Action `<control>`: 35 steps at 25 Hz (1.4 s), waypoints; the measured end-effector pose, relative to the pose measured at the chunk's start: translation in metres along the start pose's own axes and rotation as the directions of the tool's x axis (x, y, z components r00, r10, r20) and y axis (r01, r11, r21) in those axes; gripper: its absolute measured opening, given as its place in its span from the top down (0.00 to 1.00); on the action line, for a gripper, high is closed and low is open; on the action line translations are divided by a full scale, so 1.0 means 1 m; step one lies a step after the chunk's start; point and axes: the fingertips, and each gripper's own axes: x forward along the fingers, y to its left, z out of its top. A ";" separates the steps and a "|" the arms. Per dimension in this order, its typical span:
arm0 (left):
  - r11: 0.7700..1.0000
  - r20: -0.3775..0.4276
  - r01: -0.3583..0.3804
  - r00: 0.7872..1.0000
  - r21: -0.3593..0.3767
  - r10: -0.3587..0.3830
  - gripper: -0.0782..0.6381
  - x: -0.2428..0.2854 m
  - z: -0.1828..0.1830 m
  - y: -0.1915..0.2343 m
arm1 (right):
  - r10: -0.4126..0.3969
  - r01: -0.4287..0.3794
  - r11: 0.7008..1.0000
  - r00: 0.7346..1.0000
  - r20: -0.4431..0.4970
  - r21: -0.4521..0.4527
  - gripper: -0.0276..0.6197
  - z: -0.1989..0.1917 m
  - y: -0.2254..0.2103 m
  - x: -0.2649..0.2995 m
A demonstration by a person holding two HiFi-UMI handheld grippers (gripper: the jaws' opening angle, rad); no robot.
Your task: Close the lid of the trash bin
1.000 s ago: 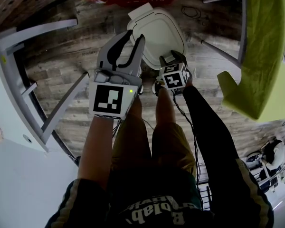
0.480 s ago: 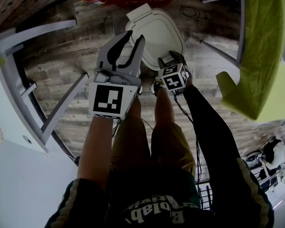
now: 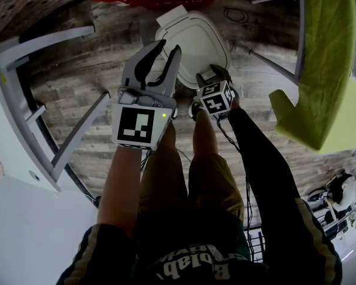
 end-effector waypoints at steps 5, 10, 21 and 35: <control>1.000 -0.003 -0.002 1.000 0.002 0.002 0.75 0.000 -0.001 0.000 | -0.002 0.003 1.000 1.000 0.009 -0.004 0.60 0.000 0.000 0.000; 1.000 -0.004 0.002 1.000 0.004 -0.002 0.75 -0.001 -0.001 -0.003 | -0.004 0.003 0.999 1.000 0.019 0.051 0.61 0.001 -0.002 0.000; 1.000 0.003 0.004 1.000 0.011 -0.004 0.74 -0.004 0.000 -0.004 | -0.105 0.083 0.987 0.981 0.161 0.134 0.64 0.031 -0.029 -0.017; 0.999 0.012 0.011 1.000 0.039 -0.012 0.73 -0.030 0.032 -0.022 | -0.143 0.082 0.978 0.933 0.331 0.191 0.65 0.091 -0.041 -0.103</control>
